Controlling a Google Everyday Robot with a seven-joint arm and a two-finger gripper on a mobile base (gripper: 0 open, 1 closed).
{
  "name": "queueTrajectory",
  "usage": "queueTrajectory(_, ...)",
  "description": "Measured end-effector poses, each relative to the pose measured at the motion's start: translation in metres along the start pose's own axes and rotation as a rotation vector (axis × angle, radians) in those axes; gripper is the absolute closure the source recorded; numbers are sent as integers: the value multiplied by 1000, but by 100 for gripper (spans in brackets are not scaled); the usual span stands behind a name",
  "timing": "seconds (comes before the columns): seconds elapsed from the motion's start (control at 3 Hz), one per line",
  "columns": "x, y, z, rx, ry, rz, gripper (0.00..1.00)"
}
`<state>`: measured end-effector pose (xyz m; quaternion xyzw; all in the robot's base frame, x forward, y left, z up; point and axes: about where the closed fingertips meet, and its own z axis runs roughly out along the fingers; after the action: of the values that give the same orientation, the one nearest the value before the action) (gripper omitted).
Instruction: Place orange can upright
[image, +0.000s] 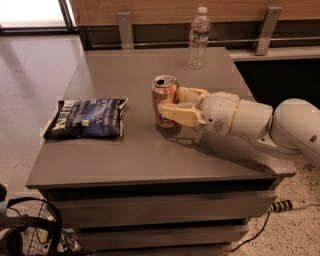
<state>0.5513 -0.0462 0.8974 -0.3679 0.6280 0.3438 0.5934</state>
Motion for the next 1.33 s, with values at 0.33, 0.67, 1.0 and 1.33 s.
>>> queueTrajectory(0.33,12,9,-6,7,34,35,100)
queueTrajectory(0.67,24,12,-11,23,52,59,100)
queueTrajectory(1.0,35,12,-16,44,66,76,98)
queueTrajectory(1.33,34,12,-16,44,66,76,75)
